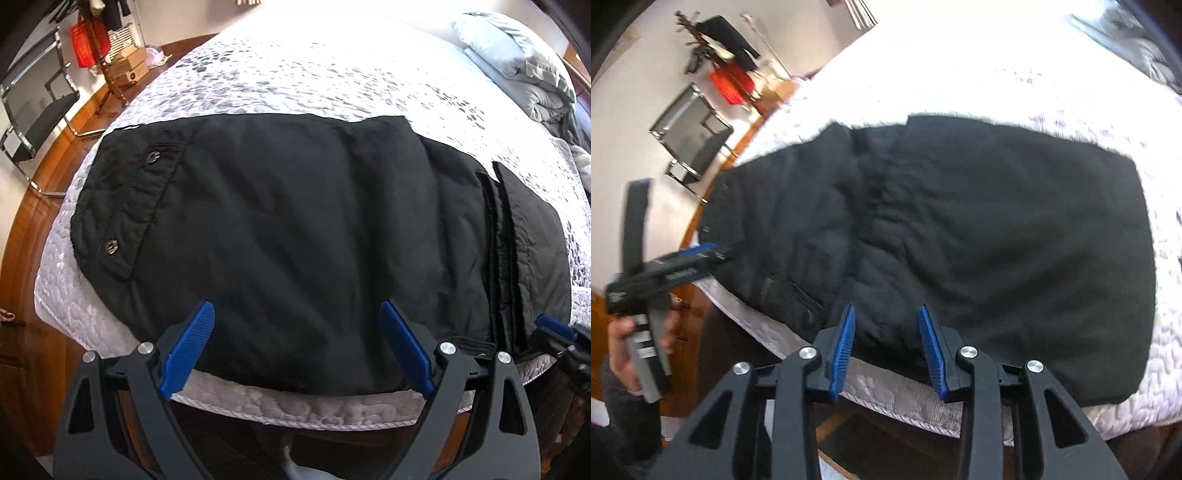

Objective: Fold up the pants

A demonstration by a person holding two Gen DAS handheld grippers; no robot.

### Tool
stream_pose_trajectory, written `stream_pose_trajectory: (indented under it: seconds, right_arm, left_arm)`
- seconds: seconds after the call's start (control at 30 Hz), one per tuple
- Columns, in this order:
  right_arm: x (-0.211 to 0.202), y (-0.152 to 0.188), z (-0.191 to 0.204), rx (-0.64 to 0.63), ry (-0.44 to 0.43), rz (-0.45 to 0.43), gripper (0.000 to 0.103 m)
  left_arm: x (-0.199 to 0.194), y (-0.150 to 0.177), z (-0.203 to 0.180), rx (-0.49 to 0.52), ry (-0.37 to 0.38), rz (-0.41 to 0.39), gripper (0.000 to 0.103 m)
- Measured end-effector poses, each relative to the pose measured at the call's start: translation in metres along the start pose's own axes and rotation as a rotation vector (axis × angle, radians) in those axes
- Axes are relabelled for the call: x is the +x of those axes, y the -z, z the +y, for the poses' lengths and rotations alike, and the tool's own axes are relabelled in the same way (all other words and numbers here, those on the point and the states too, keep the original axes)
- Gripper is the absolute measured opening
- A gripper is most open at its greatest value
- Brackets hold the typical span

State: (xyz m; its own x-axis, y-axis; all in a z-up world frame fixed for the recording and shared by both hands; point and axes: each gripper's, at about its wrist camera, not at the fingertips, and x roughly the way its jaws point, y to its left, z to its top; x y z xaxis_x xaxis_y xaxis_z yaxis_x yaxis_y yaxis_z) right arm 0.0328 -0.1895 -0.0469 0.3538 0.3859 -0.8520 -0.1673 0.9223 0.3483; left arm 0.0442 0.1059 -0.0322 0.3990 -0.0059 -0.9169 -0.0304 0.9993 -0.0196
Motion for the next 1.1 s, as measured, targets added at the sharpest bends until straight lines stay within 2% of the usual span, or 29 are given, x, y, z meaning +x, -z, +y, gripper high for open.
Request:
stream_pose_trajectory:
  seconds: [0.23, 0.27, 0.37, 0.5, 0.63, 0.77, 0.87, 0.97, 1.1]
  right_arm:
    - [0.023, 0.004, 0.017, -0.051, 0.147, 0.014, 0.038]
    - [0.019, 0.002, 0.019, -0.05, 0.154, 0.014, 0.038]
    - [-0.001, -0.008, 0.032, -0.044, 0.141, -0.06, 0.038]
    - [-0.007, -0.026, 0.053, -0.096, 0.126, -0.079, 0.044]
    - [0.011, -0.03, 0.059, -0.096, 0.142, -0.041, 0.044]
    - [0.027, -0.025, 0.052, -0.07, 0.143, 0.003, 0.044]
    - [0.032, -0.023, 0.05, -0.087, 0.161, 0.017, 0.044]
    - [0.036, -0.023, 0.05, -0.103, 0.175, 0.031, 0.046]
    - [0.044, -0.024, 0.055, -0.143, 0.206, 0.05, 0.05]
  left_arm:
    - [0.011, 0.004, 0.018, -0.034, -0.02, 0.021, 0.091]
    - [0.011, 0.004, 0.02, -0.034, -0.023, 0.019, 0.091]
    - [0.004, 0.005, 0.036, -0.059, -0.041, -0.018, 0.091]
    - [0.002, 0.001, 0.079, -0.2, -0.041, -0.034, 0.091]
    - [0.015, -0.001, 0.122, -0.351, -0.003, -0.012, 0.091]
    - [0.028, -0.001, 0.143, -0.438, 0.038, -0.021, 0.091]
    - [0.038, 0.0, 0.15, -0.503, 0.078, -0.038, 0.096]
    - [0.042, 0.003, 0.149, -0.548, 0.049, -0.074, 0.1]
    - [0.039, 0.006, 0.132, -0.559, -0.051, -0.107, 0.101]
